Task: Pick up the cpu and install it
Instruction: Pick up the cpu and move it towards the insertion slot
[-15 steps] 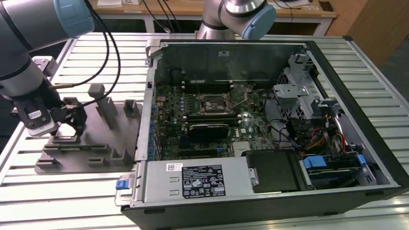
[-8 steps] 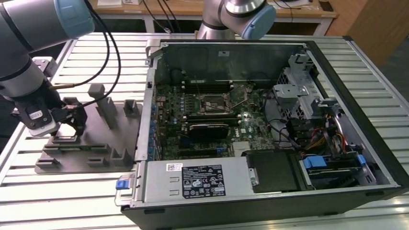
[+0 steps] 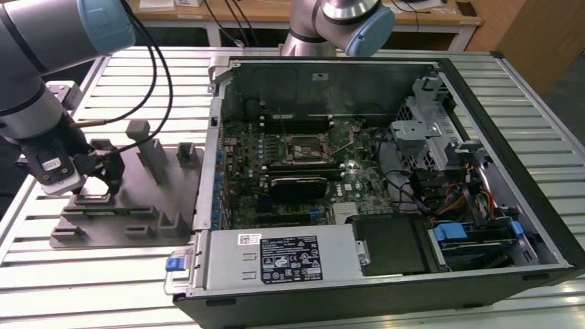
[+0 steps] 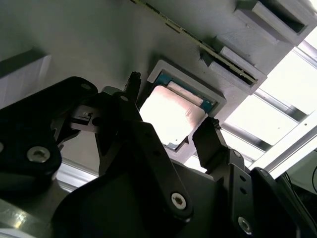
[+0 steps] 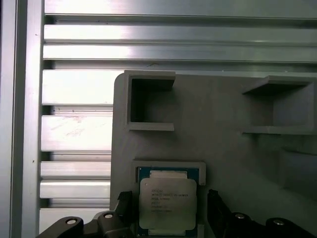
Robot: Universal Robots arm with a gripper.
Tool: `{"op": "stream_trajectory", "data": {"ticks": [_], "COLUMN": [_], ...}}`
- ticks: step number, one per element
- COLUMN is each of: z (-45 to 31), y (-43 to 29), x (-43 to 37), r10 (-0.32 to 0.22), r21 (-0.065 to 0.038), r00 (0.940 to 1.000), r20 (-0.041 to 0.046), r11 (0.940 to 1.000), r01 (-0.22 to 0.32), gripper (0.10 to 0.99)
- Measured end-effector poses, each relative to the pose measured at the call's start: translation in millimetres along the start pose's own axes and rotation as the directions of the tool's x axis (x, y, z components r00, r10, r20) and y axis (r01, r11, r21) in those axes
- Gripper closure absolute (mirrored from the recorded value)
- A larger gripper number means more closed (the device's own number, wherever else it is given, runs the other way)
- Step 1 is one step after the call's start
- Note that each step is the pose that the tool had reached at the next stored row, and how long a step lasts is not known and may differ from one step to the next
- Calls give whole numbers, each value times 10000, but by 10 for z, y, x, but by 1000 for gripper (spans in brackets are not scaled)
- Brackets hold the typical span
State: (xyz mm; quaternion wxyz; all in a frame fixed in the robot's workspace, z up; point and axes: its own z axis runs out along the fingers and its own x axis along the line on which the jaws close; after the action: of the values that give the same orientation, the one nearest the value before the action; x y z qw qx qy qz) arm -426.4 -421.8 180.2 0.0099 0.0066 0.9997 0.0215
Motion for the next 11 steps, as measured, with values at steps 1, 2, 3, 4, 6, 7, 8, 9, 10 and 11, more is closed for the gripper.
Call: {"op": "stream_trajectory", "data": {"ticks": [1, 2, 3, 4, 6, 7, 8, 9, 10, 11], "z": [-4, -7, -8, -8, -8, -8, -8, -8, -7, -7], "y": [0, 0, 0, 0, 0, 0, 0, -1, 0, 0], "x": [0, 0, -1, -1, -1, 0, 1, 7, 15, 27], "r10": [0, 0, 0, 0, 0, 15, 96, 185, 262, 327], "r21": [-2, -3, -4, -4, -4, -4, -1, 2, 2, 3], "r00": [10000, 10000, 10000, 10000, 10000, 10000, 10000, 9998, 9997, 9995], "r20": [-1, -1, 0, 1, 0, 0, 1, 5, 9, 13], "r11": [10000, 10000, 10000, 10000, 10000, 10000, 10000, 9998, 9997, 9995], "r01": [0, 0, 0, 0, 0, -15, -96, -185, -262, -327], "gripper": [380, 380, 380, 380, 380, 380, 380, 380, 380, 380]}}
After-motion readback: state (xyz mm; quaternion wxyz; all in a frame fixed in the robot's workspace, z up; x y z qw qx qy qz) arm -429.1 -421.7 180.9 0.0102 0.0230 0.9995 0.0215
